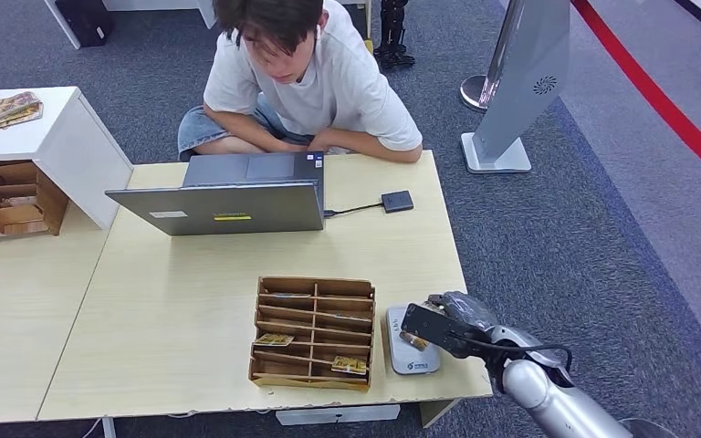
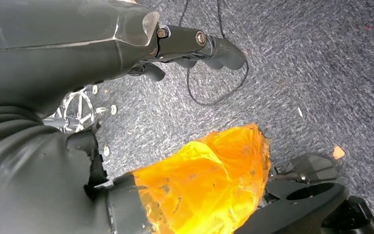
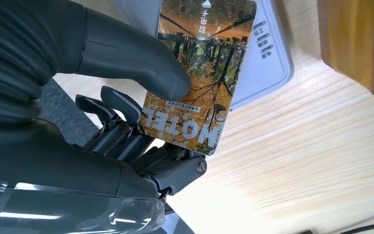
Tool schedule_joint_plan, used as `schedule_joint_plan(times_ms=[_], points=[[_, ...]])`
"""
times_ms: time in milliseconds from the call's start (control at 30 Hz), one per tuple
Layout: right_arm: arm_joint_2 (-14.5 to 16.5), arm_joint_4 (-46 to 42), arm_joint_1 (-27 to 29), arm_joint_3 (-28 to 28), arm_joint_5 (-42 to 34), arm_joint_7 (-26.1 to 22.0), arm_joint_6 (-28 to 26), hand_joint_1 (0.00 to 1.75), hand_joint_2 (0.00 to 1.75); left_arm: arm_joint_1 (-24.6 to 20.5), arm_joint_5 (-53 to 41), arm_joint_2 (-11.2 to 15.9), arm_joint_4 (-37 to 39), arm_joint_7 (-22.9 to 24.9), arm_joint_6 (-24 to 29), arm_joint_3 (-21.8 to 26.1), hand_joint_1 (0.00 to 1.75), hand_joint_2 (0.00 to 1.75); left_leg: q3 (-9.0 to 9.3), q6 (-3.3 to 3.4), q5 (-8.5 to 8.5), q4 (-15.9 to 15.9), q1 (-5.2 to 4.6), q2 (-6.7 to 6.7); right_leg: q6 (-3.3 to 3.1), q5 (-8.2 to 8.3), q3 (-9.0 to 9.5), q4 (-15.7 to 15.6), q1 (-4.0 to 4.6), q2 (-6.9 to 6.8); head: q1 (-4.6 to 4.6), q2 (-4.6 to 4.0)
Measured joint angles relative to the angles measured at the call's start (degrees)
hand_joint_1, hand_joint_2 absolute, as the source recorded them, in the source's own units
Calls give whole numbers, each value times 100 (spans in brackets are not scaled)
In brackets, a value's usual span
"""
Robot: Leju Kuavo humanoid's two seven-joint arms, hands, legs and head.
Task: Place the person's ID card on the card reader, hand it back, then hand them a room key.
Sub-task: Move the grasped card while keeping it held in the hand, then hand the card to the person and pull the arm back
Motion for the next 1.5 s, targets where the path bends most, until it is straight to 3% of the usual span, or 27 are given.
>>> schedule_joint_plan(times_ms=[700,1000,1267,1500], points=[[372,106,-3,-6,420,15,-278,175,175,0,-1,1,0,-5,-21,2,0,0,0,0,0,0,0,0,0,0,0,0,0,0,0,0],[570,-199,97,-275,1422,-49,-1199,175,175,26,80,3,0,-107,-14,4,0,0,0,0,0,0,0,0,0,0,0,0,0,0,0,0],[711,-469,226,-517,1764,-139,-1437,175,175,54,91,4,0,-128,-14,7,0,0,-2,0,0,0,0,-1,0,0,-1,0,0,-1,1,0],[931,-1028,445,-974,2812,-356,-2168,175,175,74,88,7,0,-167,-32,14,0,0,-1,0,0,0,0,-1,0,0,-1,0,0,-1,0,0]])
